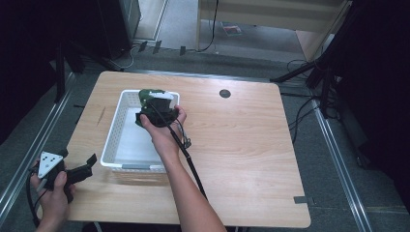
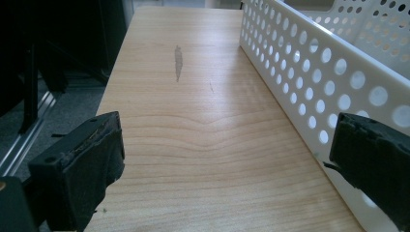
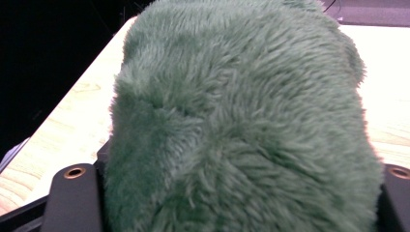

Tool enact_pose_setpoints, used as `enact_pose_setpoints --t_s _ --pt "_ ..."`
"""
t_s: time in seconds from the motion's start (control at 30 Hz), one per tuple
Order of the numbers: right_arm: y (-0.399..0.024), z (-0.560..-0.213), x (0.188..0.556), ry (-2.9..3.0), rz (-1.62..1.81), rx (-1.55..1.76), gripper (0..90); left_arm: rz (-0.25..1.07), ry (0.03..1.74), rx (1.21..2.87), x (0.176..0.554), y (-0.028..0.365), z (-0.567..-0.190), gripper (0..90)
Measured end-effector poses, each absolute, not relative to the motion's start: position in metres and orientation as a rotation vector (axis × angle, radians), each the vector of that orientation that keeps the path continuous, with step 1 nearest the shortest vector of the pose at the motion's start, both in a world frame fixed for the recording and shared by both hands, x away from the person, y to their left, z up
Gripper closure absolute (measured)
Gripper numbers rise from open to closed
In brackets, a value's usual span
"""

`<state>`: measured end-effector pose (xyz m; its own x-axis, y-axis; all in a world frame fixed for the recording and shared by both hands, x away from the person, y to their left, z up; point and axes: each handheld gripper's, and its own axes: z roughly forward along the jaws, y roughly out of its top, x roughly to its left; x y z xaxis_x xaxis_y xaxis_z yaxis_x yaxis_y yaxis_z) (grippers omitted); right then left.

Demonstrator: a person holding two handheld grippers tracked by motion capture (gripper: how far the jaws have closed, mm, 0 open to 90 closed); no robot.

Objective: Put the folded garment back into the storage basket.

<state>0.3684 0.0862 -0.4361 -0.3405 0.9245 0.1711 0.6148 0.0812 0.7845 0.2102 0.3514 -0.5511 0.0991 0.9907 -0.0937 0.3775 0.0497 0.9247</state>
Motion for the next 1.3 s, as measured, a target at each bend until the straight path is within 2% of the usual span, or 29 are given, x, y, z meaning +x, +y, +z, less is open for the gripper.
enact_pose_setpoints --t_s 1.07,1.3 --pt "0.124 -0.494 0.387 2.116 1.006 1.55 24.6 0.853 1.427 1.479 0.211 0.352 -0.551 0.0" --pt "0.121 -0.5 0.392 2.158 0.94 1.667 18.3 0.853 1.427 1.476 0.211 0.352 -0.551 0.0"
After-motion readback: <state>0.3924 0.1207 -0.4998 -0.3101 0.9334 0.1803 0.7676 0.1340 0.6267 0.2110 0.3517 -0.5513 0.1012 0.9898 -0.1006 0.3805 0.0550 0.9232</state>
